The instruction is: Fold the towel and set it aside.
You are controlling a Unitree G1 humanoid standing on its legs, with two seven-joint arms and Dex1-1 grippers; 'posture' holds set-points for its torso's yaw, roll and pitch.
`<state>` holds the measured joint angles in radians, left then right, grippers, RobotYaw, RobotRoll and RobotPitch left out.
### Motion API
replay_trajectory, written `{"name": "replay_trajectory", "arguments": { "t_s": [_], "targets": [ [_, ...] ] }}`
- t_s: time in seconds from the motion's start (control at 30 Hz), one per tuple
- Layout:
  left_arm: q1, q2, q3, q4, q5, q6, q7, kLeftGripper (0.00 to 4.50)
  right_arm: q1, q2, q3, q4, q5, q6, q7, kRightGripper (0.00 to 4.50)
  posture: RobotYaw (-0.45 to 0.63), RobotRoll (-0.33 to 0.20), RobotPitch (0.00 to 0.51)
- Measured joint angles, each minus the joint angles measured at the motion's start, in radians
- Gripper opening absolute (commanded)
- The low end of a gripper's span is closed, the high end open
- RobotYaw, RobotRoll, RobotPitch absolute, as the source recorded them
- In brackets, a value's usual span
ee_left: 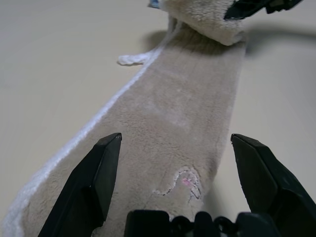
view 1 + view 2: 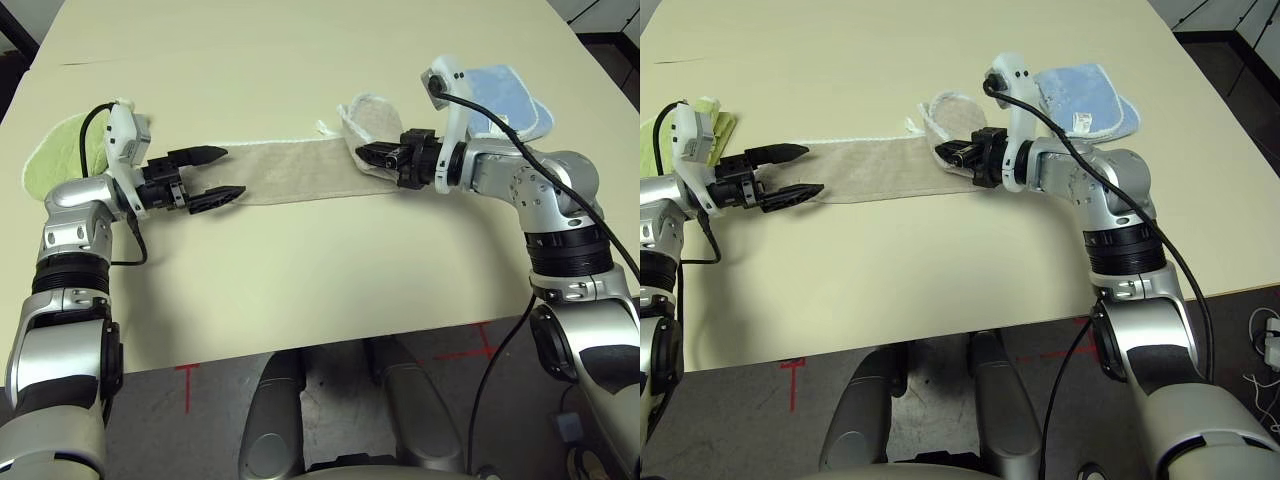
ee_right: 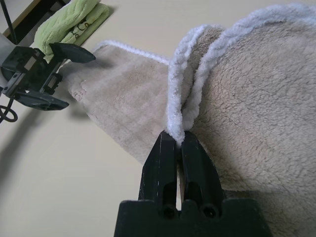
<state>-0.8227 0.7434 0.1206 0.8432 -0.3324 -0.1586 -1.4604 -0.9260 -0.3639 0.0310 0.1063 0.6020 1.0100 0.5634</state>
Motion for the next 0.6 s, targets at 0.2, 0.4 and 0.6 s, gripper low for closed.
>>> {"name": "replay_trajectory", "arguments": {
  "t_s": [0.2,0.4,0.6],
  "targets": [
    [0.001,0.000,0.009,-0.003,-0.001,-0.023,-0.061,4.50,0.000,-0.001,0.022,-0.001,-0.024,0.015,0.025,0.03,0.02,0.000,0.266],
    [0.000,0.002,0.010,-0.083,-0.001,0.030,-0.060,4.50,-0.007,0.020,0.043,-0.002,-0.039,0.029,0.032,0.03,0.02,0.000,0.264],
    [0.003,0.002,0.008,-0.244,-0.004,0.148,-0.009,4.50,-0.036,0.100,0.042,0.043,-0.058,0.053,-0.012,0.28,0.03,0.000,0.265]
  ]
}}
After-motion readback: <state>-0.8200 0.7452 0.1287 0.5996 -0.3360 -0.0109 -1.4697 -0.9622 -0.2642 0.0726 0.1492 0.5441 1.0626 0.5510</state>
